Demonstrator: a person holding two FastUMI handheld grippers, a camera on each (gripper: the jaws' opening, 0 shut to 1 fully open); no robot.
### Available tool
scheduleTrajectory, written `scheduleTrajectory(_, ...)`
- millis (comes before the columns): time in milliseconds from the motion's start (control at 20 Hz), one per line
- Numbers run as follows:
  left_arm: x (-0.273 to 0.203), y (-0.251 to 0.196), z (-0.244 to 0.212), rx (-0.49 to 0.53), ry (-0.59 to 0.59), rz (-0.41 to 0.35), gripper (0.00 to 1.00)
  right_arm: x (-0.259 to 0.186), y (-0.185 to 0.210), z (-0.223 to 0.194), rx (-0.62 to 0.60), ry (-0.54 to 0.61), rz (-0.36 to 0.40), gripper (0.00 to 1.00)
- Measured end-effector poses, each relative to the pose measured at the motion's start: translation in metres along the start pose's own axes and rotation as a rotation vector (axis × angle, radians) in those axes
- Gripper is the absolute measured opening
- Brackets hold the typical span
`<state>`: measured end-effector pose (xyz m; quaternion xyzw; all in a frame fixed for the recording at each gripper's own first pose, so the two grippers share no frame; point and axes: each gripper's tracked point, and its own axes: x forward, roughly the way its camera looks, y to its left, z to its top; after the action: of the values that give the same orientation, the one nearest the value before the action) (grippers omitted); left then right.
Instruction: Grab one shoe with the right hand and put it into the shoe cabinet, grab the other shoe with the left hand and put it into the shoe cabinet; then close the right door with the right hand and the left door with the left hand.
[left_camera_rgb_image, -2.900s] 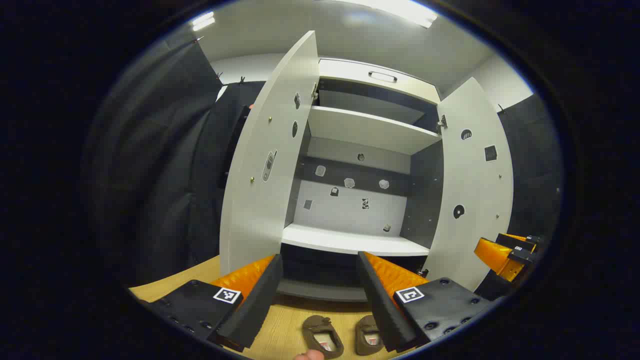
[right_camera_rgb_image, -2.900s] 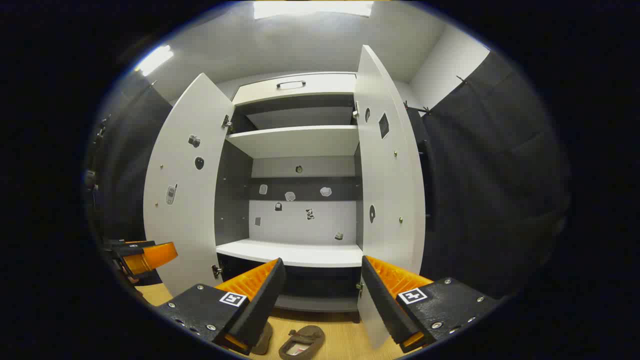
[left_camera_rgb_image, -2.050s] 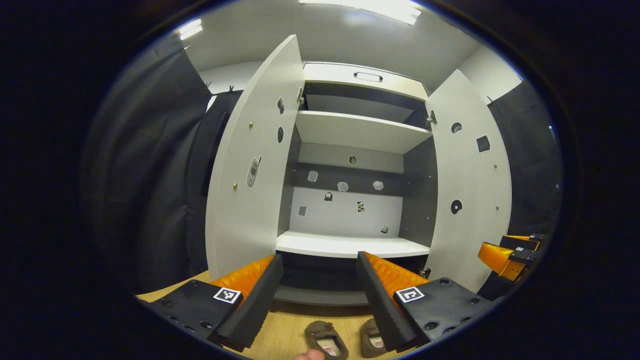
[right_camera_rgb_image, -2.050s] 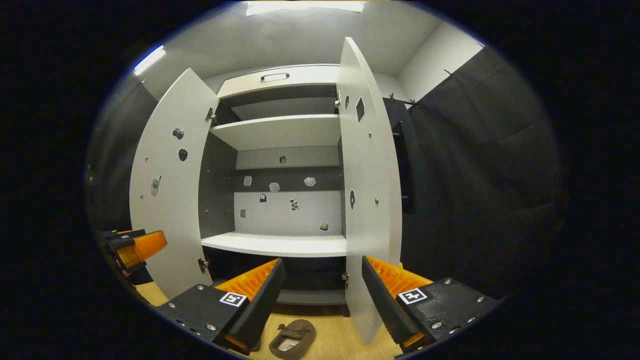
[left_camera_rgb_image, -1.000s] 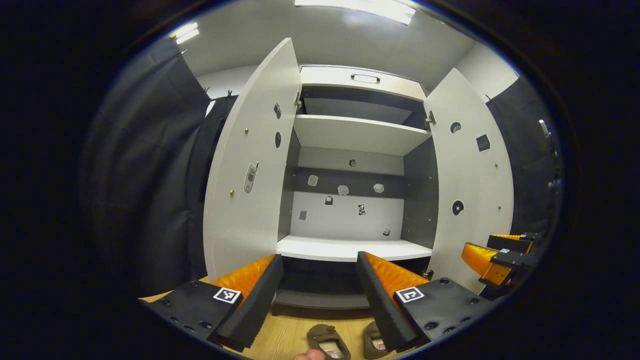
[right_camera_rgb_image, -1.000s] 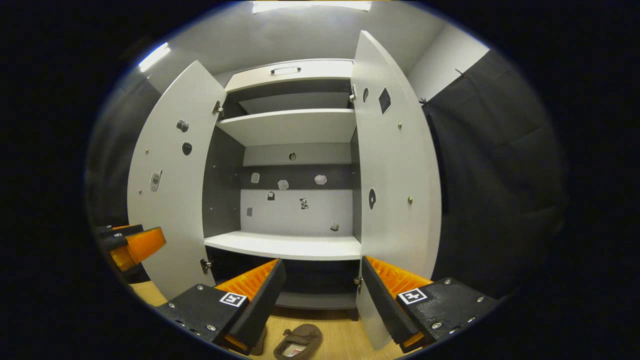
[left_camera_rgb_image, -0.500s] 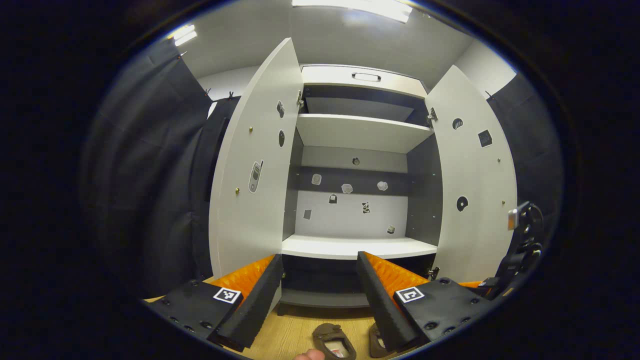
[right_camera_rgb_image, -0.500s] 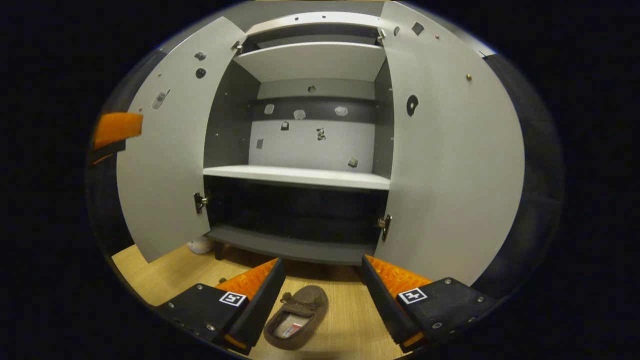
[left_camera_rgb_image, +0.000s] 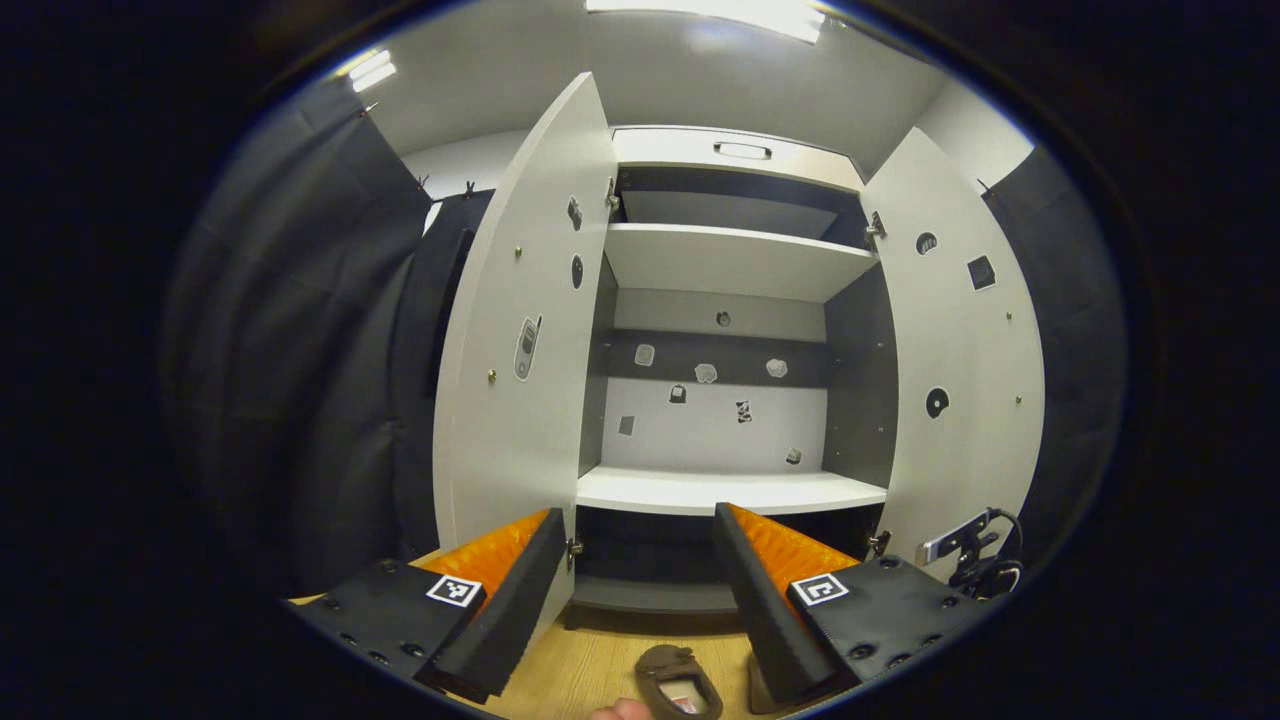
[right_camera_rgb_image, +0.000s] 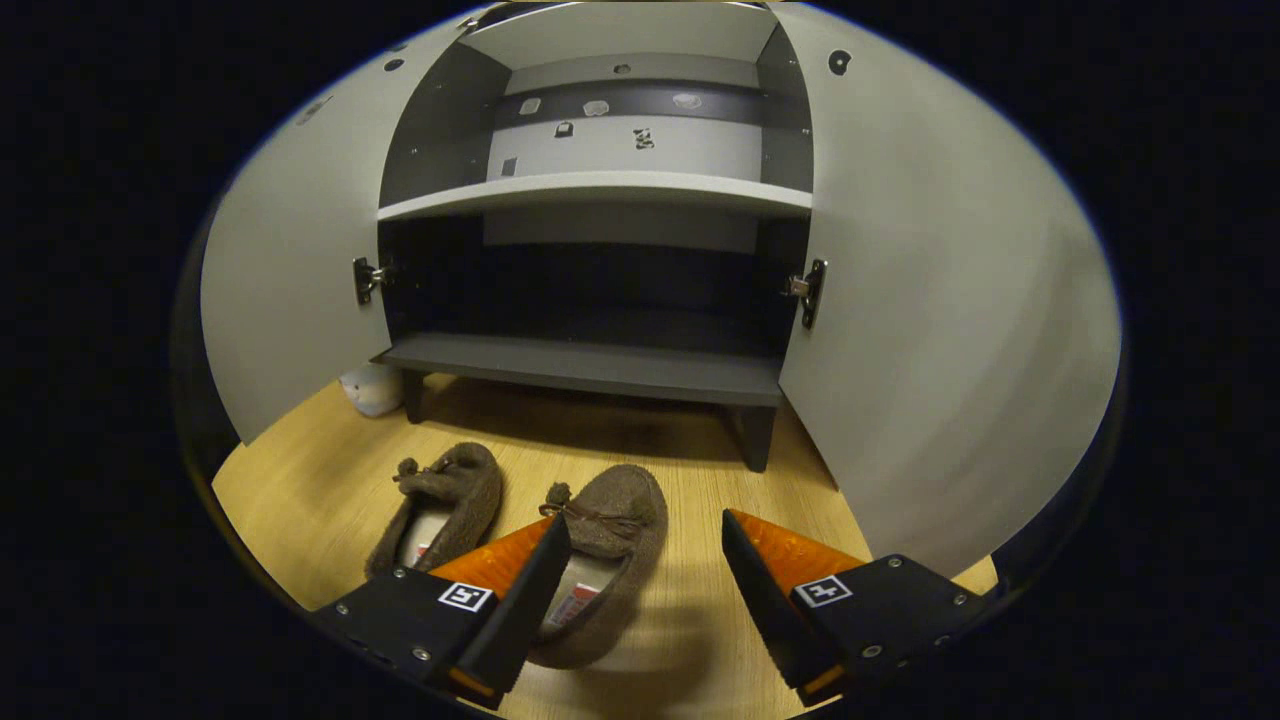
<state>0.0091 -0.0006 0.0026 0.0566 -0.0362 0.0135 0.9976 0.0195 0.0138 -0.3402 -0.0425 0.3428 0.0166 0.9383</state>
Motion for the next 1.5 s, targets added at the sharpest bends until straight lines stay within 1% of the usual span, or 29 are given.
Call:
scheduleTrajectory(300, 0.0, 0.005, 0.0, 0.004, 0.0, 0.01, 0.96, 0.022, -0.008, -0.043, -0.019, 0.151, -0.026, 0.9)
scheduleTrajectory(450, -0.001, 0.008, -0.001, 0.0, 0.005, 0.017, 0.96, 0.037, -0.009, -0.046, -0.014, 0.159, -0.023, 0.87)
scheduleTrajectory(500, -0.001, 0.009, -0.001, 0.002, 0.006, 0.018, 0.94, 0.042, -0.009, -0.047, -0.016, 0.166, -0.025, 0.86)
scheduleTrajectory(550, -0.002, 0.01, -0.001, 0.007, 0.007, 0.021, 0.96, 0.048, -0.009, -0.049, -0.014, 0.175, -0.024, 0.86)
scheduleTrajectory(750, -0.003, 0.012, 0.006, 0.018, -0.007, 0.026, 0.96, 0.072, -0.006, -0.058, -0.018, 0.199, 0.003, 0.86)
scheduleTrajectory(800, -0.002, 0.013, 0.006, 0.02, -0.007, 0.028, 0.94, 0.077, -0.003, -0.062, -0.022, 0.207, 0.009, 0.81)
scheduleTrajectory(850, -0.003, 0.014, 0.006, 0.022, -0.005, 0.031, 0.96, 0.079, 0.0, -0.064, -0.016, 0.218, 0.017, 0.79)
scheduleTrajectory(950, -0.005, 0.017, 0.007, 0.028, -0.008, 0.039, 0.96, 0.081, 0.008, -0.063, -0.019, 0.209, 0.027, 0.66)
scheduleTrajectory(1000, -0.006, 0.019, 0.008, 0.029, -0.011, 0.043, 0.96, 0.081, 0.009, -0.064, -0.037, 0.207, 0.028, 0.49)
scheduleTrajectory(1050, -0.006, 0.02, 0.009, 0.028, -0.013, 0.044, 0.96, 0.081, 0.01, -0.063, -0.043, 0.195, 0.031, 0.47)
scheduleTrajectory(1100, -0.007, 0.021, 0.009, 0.028, -0.011, 0.046, 0.96, 0.082, 0.011, -0.064, -0.038, 0.189, 0.042, 0.42)
scheduleTrajectory(1200, -0.007, 0.023, 0.01, 0.024, -0.014, 0.047, 0.96, 0.082, 0.012, -0.066, 0.027, 0.179, 0.063, 0.4)
scheduleTrajectory(1250, -0.008, 0.022, 0.01, 0.02, -0.016, 0.044, 0.94, 0.081, 0.009, -0.066, 0.037, 0.178, 0.078, 0.39)
scheduleTrajectory(1350, -0.009, 0.021, 0.011, 0.012, -0.022, 0.036, 0.96, 0.081, 0.004, -0.065, 0.027, 0.156, 0.074, 0.31)
scheduleTrajectory(1400, -0.01, 0.02, 0.011, 0.013, -0.024, 0.035, 0.96, 0.081, 0.004, -0.064, 0.002, 0.141, 0.07, 0.14)
scheduleTrajectory(1500, -0.012, 0.019, 0.012, 0.012, -0.026, 0.03, 0.96, 0.081, 0.007, -0.061, -0.047, 0.11, 0.074, 0.05)
